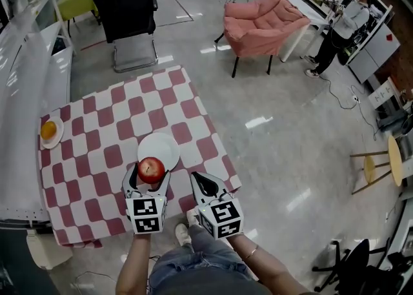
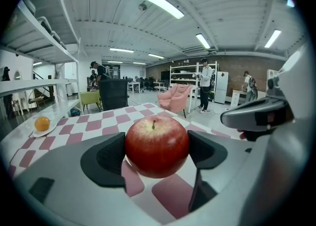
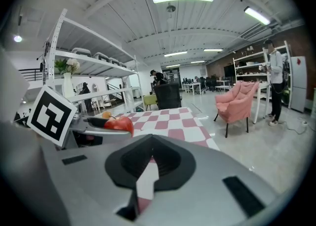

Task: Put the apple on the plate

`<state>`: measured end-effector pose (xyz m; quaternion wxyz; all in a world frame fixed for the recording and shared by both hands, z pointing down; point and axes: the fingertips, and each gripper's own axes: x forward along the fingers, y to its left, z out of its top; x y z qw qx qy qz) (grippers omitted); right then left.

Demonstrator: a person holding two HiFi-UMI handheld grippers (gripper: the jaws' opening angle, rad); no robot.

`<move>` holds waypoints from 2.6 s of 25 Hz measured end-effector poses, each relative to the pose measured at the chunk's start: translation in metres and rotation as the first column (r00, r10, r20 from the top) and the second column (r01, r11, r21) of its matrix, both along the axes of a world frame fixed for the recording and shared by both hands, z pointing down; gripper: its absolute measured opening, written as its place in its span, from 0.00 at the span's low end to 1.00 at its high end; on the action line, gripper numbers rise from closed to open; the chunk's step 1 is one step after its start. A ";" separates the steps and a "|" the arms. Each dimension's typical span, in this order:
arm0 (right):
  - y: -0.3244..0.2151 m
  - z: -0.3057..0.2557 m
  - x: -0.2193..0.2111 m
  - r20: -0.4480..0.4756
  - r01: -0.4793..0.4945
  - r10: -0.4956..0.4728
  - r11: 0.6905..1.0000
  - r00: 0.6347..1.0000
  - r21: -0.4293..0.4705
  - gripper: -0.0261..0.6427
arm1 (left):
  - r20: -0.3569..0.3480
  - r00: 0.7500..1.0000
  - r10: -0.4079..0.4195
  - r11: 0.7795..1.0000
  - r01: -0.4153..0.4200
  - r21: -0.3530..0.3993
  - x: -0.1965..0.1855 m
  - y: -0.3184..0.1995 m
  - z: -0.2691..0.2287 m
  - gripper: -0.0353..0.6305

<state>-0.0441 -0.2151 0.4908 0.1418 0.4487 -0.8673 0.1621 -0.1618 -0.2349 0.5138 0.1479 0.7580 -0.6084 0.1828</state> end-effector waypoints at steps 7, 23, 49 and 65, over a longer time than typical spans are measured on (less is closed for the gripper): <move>-0.018 0.005 -0.006 -0.006 0.023 -0.023 1.000 1.000 -0.012 0.06 | 0.027 1.000 0.005 1.000 -0.005 -0.006 0.000 -0.022 0.010 0.66; -0.045 0.022 -0.006 -0.026 0.027 -0.029 0.998 0.999 -0.053 0.06 | 0.026 1.000 0.004 0.999 -0.002 -0.052 0.006 -0.061 0.040 0.66; -0.066 0.037 0.006 -0.035 0.024 -0.027 0.995 0.999 -0.094 0.06 | 0.071 0.997 -0.016 0.998 0.021 -0.067 0.008 -0.087 0.065 0.66; -0.066 0.041 0.005 -0.031 0.027 -0.031 0.994 0.999 -0.108 0.05 | 0.085 0.996 0.000 0.999 0.004 -0.044 0.012 -0.087 0.066 0.66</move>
